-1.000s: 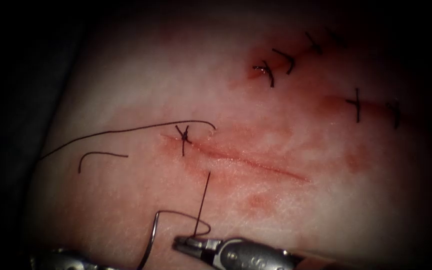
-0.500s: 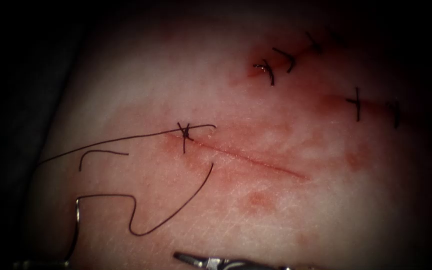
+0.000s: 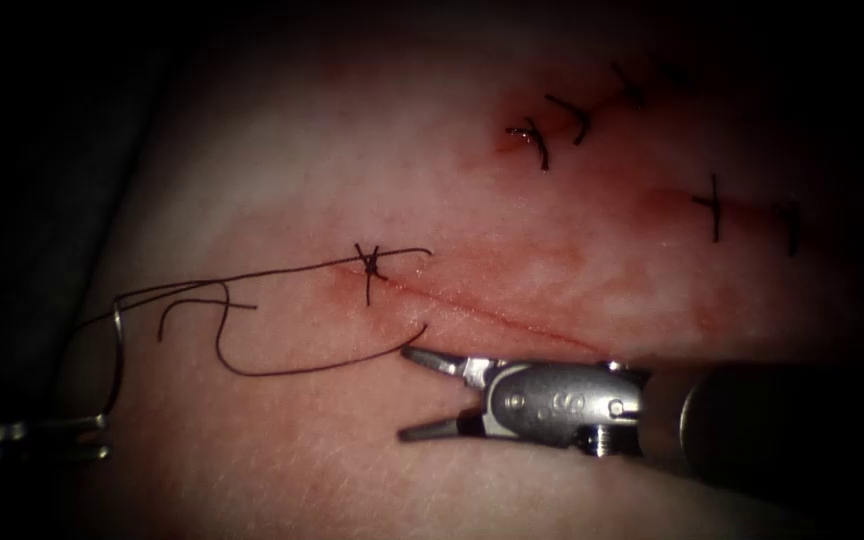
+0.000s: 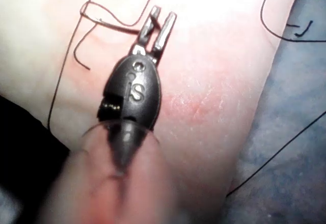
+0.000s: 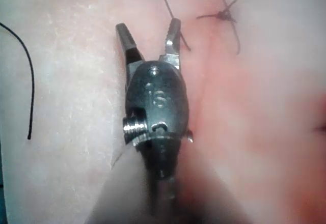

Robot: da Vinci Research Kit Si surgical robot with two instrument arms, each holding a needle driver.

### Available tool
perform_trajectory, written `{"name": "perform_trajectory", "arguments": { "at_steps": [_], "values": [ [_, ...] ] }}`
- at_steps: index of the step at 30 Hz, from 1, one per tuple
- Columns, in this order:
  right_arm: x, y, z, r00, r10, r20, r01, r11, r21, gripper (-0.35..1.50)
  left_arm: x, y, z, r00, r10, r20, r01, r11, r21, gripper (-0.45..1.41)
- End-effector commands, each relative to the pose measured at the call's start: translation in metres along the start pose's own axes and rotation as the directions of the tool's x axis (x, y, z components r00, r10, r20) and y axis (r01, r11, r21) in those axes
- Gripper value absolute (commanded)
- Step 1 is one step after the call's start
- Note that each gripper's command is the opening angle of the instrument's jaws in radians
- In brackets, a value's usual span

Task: Wound Closure
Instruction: Grasp suture near the wound and pull away with right hand to lengthen working end of the suture

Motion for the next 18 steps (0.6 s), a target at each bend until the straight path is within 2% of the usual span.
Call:
{"name": "perform_trajectory", "arguments": {
  "at_steps": [1, 4, 7, 9, 10, 11, 12, 15, 18],
  "values": [
    [-0.0011, 0.0004, 0.0014, 1.0, 0.001, 0.005, -0.001, 1.0, -0.004, 1.01, -0.0009, 0.0, 0.0005, 1.0, -0.003, -0.002, 0.003, 1.0, -0.003, -0.45],
    [-0.002, 0.0013, 0.002, 1.0, 0.001, 0.025, -0.001, 1.0, -0.002, 1.01, -0.0012, -0.0007, 0.0007, 1.0, -0.007, -0.001, 0.007, 1.0, -0.004, -0.45],
    [-0.0025, 0.0018, 0.0025, 0.999, -0.001, 0.037, 0.001, 1.0, 0.005, 0.91, -0.0013, -0.0011, 0.0008, 1.0, -0.01, -0.006, 0.01, 1.0, -0.006, -0.45],
    [-0.0027, 0.0017, 0.0024, 0.997, -0.004, 0.071, 0.005, 1.0, -0.01, 0.14, -0.0013, -0.0012, 0.0009, 1.0, -0.011, -0.008, 0.011, 1.0, -0.008, -0.45],
    [-0.0027, 0.0016, 0.0022, 0.995, 0.009, 0.095, -0.01, 1.0, 0.005, -0.35, -0.0013, -0.0013, 0.0009, 1.0, -0.011, -0.008, 0.011, 1.0, -0.009, -0.45],
    [-0.0026, 0.0013, 0.002, 0.99, 0.022, 0.139, -0.023, 1.0, 0.005, -0.35, -0.0013, -0.0014, 0.0009, 1.0, -0.012, -0.008, 0.012, 1.0, -0.009, -0.45],
    [-0.0025, 0.0012, 0.0018, 0.988, 0.04, 0.147, -0.039, 0.999, -0.004, -0.35, -0.0014, -0.0015, 0.0009, 1.0, -0.013, -0.008, 0.013, 1.0, -0.01, -0.45],
    [-0.002, 0.0003, 0.0012, 0.987, 0.067, 0.146, -0.067, 0.998, -0.002, -0.35, -0.0016, -0.002, 0.001, 1.0, -0.015, -0.009, 0.015, 1.0, -0.008, -0.45],
    [-0.0006, -0.0019, -0.0001, 0.987, 0.09, 0.133, -0.092, 0.996, 0.016, -0.35, -0.0026, -0.0032, 0.0014, 1.0, -0.019, -0.013, 0.019, 1.0, -0.004, -0.45]
  ]
}}
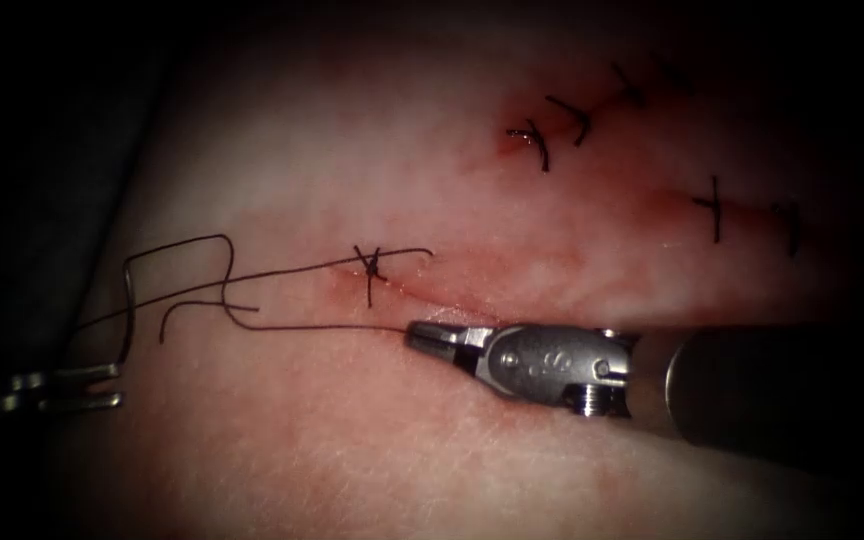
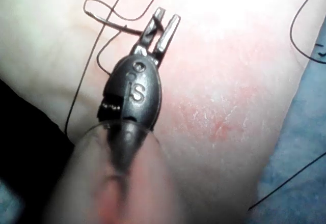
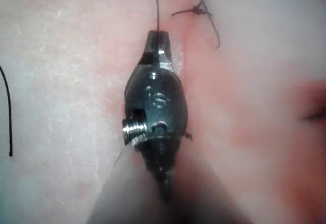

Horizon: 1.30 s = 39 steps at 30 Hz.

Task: Wound Closure
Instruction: Grasp suture near the wound and pull away with right hand to lengthen working end of the suture

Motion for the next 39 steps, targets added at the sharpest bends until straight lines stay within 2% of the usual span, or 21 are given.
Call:
{"name": "perform_trajectory", "arguments": {
  "at_steps": [1, 3, 4, 5, 9, 14, 16, 17, 19, 21, 22, 24, 28, 34, 39],
  "values": [
    [0.0005, -0.0029, -0.0001, 1.0, 0.016, -0.013, -0.016, 0.999, 0.03, -0.35, -0.0015, -0.0004, 0.0007, 1.0, -0.002, -0.001, 0.002, 1.0, 0.0, -0.45],
    [0.0012, -0.0052, -0.0008, 1.0, 0.023, -0.019, -0.022, 0.997, 0.069, -0.35, -0.0022, -0.001, 0.0009, 1.0, -0.002, 0.005, 0.002, 1.0, 0.007, -0.45],
    [0.002, -0.0077, -0.0014, 0.999, 0.021, -0.029, -0.018, 0.995, 0.101, -0.35, -0.0029, -0.0015, 0.0011, 1.0, -0.002, 0.017, 0.002, 1.0, 0.022, -0.45],
    [0.0024, -0.0088, -0.0015, 0.999, 0.018, -0.032, -0.015, 0.993, 0.113, -0.35, -0.0032, -0.0016, 0.0011, 1.0, -0.002, 0.017, 0.001, 1.0, 0.022, -0.45],
    [0.0042, -0.0125, -0.0021, 0.998, 0.015, -0.054, -0.006, 0.989, 0.149, -0.35, -0.0034, -0.0018, 0.0012, 1.0, -0.001, 0.021, 0.0, 1.0, 0.027, -0.45],
    [0.0061, -0.0164, -0.0023, 0.998, 0.008, -0.061, 0.005, 0.979, 0.206, -0.35, -0.0023, -0.001, 0.0006, 1.0, 0.005, 0.03, -0.006, 0.999, 0.034, -0.45],
    [0.0064, -0.0157, -0.0022, 0.997, -0.026, -0.071, 0.04, 0.977, 0.21, -0.35, -0.0019, -0.0008, 0.0001, 0.999, 0.005, 0.032, -0.006, 0.999, 0.033, -0.45],
    [0.0063, -0.0143, -0.0025, 0.994, -0.057, -0.099, 0.076, 0.977, 0.198, 0.22, -0.0017, -0.0009, -0.0006, 1.0, 0.01, 0.024, -0.011, 0.999, 0.035, -0.45],
    [0.0062, -0.0127, -0.0028, 0.989, -0.047, -0.138, 0.071, 0.982, 0.177, 0.91, -0.0017, -0.0012, -0.0014, 1.0, 0.015, 0.021, -0.016, 0.999, 0.041, -0.45],
    [0.0061, -0.01, -0.0036, 0.977, -0.074, -0.199, 0.101, 0.987, 0.127, 1.2, -0.0017, -0.0018, -0.0027, 1.0, 0.018, 0.026, -0.019, 0.998, 0.066, -0.45],
    [0.006, -0.0082, -0.0041, 0.971, -0.101, -0.217, 0.124, 0.987, 0.099, 1.25, -0.0018, -0.0022, -0.0035, 0.999, 0.021, 0.04, -0.024, 0.995, 0.093, -0.45],
    [0.0058, -0.0066, -0.0045, 0.967, -0.126, -0.22, 0.148, 0.986, 0.082, 1.25, -0.002, -0.0025, -0.0039, 0.999, 0.024, 0.048, -0.029, 0.994, 0.102, -0.45],
    [0.0053, -0.0034, -0.0043, 0.963, -0.172, -0.207, 0.188, 0.981, 0.057, 1.13, -0.0024, -0.003, -0.0044, 0.998, 0.029, 0.054, -0.035, 0.993, 0.112, -0.45],
    [0.0031, 0.0005, -0.0009, 0.968, -0.193, -0.158, 0.195, 0.981, 0.001, 1.08, -0.0033, -0.0032, -0.0039, 0.999, 0.035, 0.036, -0.039, 0.994, 0.097, -0.45],
    [0.0008, 0.0025, 0.0015, 0.972, -0.207, -0.112, 0.205, 0.978, -0.031, 1.13, -0.0035, -0.0032, -0.0038, 0.999, 0.032, 0.025, -0.034, 0.996, 0.086, -0.45]
  ]
}}
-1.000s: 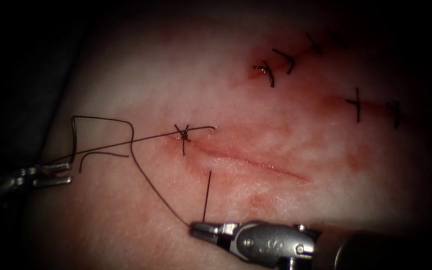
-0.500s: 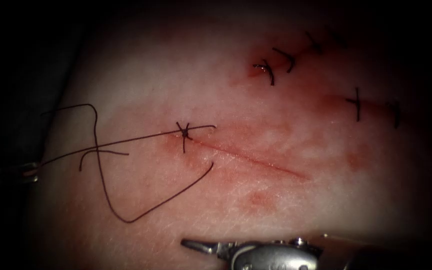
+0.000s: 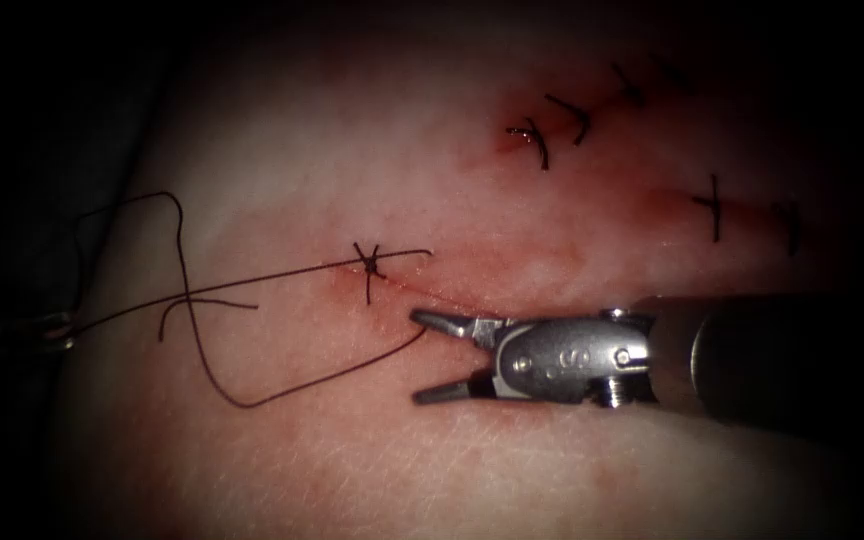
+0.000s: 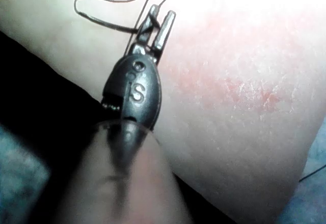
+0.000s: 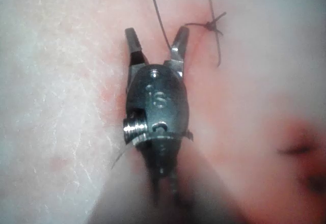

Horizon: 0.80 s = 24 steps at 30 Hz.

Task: Wound Closure
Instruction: Grasp suture near the wound and pull away with right hand to lengthen working end of the suture

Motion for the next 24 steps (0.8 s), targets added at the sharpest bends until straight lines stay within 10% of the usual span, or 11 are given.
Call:
{"name": "perform_trajectory", "arguments": {
  "at_steps": [1, 3, 4, 14, 24],
  "values": [
    [-0.001, -0.0003, 0.0013, 1.0, 0.0, 0.008, -0.001, 1.0, 0.007, 1.08, -0.0008, 0.0003, 0.0006, 1.0, -0.002, -0.001, 0.002, 1.0, -0.002, -0.45],
    [-0.0015, -0.0007, 0.0017, 0.999, 0.002, 0.033, -0.003, 1.0, 0.022, 0.44, -0.0008, 0.0003, 0.0007, 1.0, -0.002, -0.005, 0.002, 1.0, -0.006, -0.45],
    [-0.0016, -0.0011, 0.0015, 0.995, 0.008, 0.098, -0.011, 0.999, 0.037, -0.35, -0.0008, 0.0004, 0.0007, 1.0, -0.002, -0.007, 0.002, 1.0, -0.008, -0.45],
    [0.0022, -0.0063, -0.0006, 0.994, 0.06, 0.095, -0.067, 0.995, 0.073, -0.35, -0.0013, 0.0003, 0.0014, 1.0, -0.002, -0.018, 0.001, 1.0, -0.014, -0.45],
    [0.01, -0.0185, -0.0024, 0.996, 0.079, 0.038, -0.086, 0.966, 0.243, -0.35, -0.0013, 0.0005, 0.0019, 1.0, -0.002, -0.021, 0.001, 1.0, -0.014, -0.45]
  ]
}}
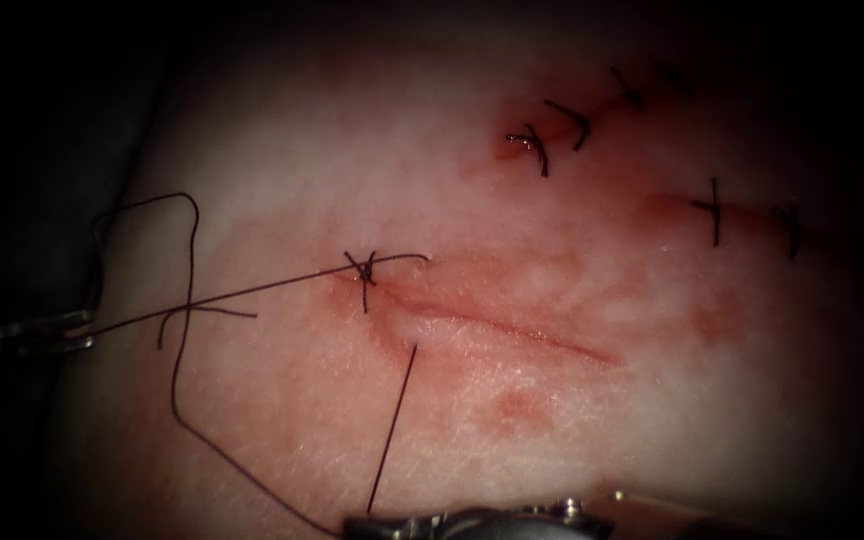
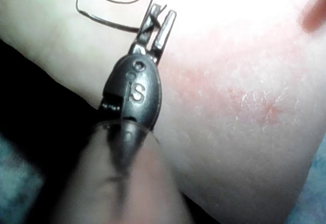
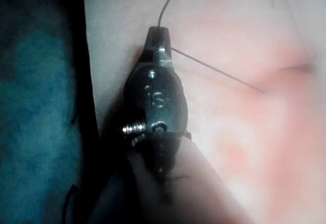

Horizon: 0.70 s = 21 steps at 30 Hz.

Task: Wound Closure
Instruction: Grasp suture near the wound and pull away with right hand to lengthen working end of the suture

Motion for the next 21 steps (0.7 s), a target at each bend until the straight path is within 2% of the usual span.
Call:
{"name": "perform_trajectory", "arguments": {
  "at_steps": [1, 3, 6, 7, 8, 9, 11, 16, 19, 21],
  "values": [
    [0.0006, -0.0027, 0.0014, 1.0, -0.002, -0.005, 0.002, 0.999, 0.033, -0.35, -0.0008, 0.0002, 0.0005, 1.0, -0.001, -0.002, 0.001, 1.0, -0.003, -0.45],
    [0.0016, -0.0044, 0.0018, 1.0, -0.005, -0.02, 0.006, 0.998, 0.058, -0.35, -0.0008, 0.0002, 0.0004, 1.0, -0.001, -0.002, 0.001, 1.0, -0.003, -0.45],
    [0.0021, -0.0046, 0.0019, 1.0, -0.003, -0.023, 0.005, 0.998, 0.067, -0.35, -0.0008, 0.0002, 0.0003, 1.0, -0.001, -0.002, 0.001, 1.0, -0.004, -0.45],
    [0.002, -0.0037, 0.0017, 0.998, -0.049, -0.029, 0.051, 0.996, 0.068, -0.11, -0.0008, 0.0001, 0.0003, 1.0, -0.001, -0.002, 0.001, 1.0, -0.005, -0.45],
    [0.0017, -0.0023, 0.0011, 0.998, -0.046, -0.05, 0.049, 0.997, 0.058, 0.46, -0.0008, 0.0001, 0.0002, 1.0, -0.001, -0.002, 0.001, 1.0, -0.006, -0.45],
    [0.0014, -0.0006, 0.0004, 0.995, -0.058, -0.075, 0.061, 0.998, 0.034, 0.86, -0.0008, 0.0, 0.0, 1.0, -0.001, -0.003, 0.001, 1.0, -0.008, -0.45],
    [0.0007, 0.0027, -0.001, 0.99, -0.097, -0.101, 0.097, 0.995, -0.008, 1.18, -0.0008, -0.0002, -0.0008, 1.0, -0.001, -0.004, 0.001, 1.0, -0.016, -0.45],
    [-0.0013, 0.0095, -0.0034, 0.978, -0.171, -0.115, 0.164, 0.984, -0.071, 1.32, -0.0008, -0.0006, -0.0021, 1.0, 0.0, 0.005, 0.0, 1.0, -0.015, -0.45],
    [-0.0028, 0.013, -0.0035, 0.972, -0.216, -0.096, 0.204, 0.971, -0.121, 1.27, -0.0012, -0.0007, -0.0019, 1.0, 0.0, 0.004, 0.0, 1.0, -0.016, -0.45],
    [-0.0037, 0.014, -0.0031, 0.973, -0.215, -0.081, 0.204, 0.97, -0.131, 1.25, -0.0013, -0.0008, -0.0018, 1.0, 0.001, 0.003, -0.001, 1.0, -0.015, -0.45]
  ]
}}
